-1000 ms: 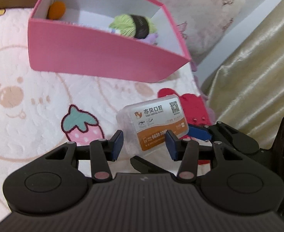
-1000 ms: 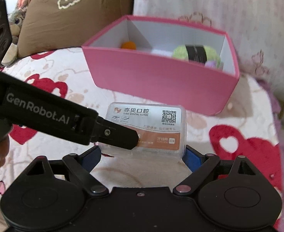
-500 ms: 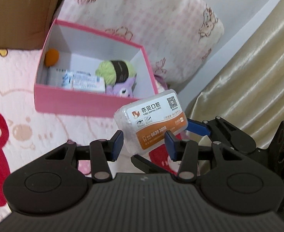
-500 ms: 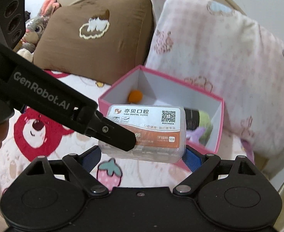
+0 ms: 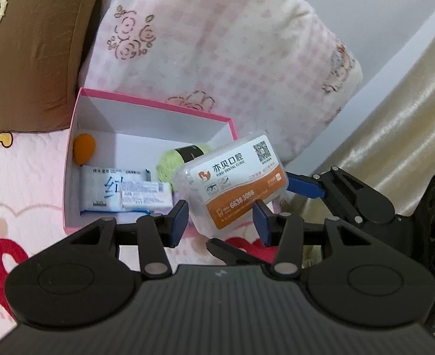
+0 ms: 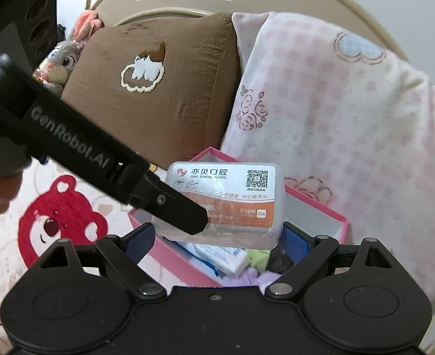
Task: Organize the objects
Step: 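Lift the floss box with the left gripper and carry it over the box, then lower the floss box into the pink box and open the left gripper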
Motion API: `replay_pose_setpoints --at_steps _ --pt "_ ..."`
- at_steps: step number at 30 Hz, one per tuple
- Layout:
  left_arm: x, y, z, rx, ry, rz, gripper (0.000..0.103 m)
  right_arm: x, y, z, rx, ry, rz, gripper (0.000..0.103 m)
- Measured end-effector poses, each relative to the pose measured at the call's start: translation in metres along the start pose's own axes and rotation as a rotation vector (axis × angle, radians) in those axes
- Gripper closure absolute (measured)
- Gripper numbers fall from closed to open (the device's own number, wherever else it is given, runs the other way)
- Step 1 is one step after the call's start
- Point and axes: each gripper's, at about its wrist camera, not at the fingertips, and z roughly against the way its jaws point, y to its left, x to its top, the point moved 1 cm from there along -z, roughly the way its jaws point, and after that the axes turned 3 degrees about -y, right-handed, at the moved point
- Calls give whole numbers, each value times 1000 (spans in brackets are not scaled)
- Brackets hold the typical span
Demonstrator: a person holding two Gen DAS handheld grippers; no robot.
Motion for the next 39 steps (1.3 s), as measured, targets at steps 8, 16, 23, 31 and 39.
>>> replay_pose_setpoints --at_steps 8,16,23,31,39 --pt "29 31 -41 64 28 31 57 8 -25 -49 85 36 -32 10" --pt "57 70 -97 186 104 41 57 -3 -49 -124 100 156 -135 37" --pt "68 100 -138 206 154 82 57 -23 -64 -163 107 233 -253 54" --pt "64 112 -167 253 189 94 55 -31 -60 -190 58 294 -238 62" --pt "63 109 -179 295 136 71 56 -35 -62 -197 61 289 -245 62"
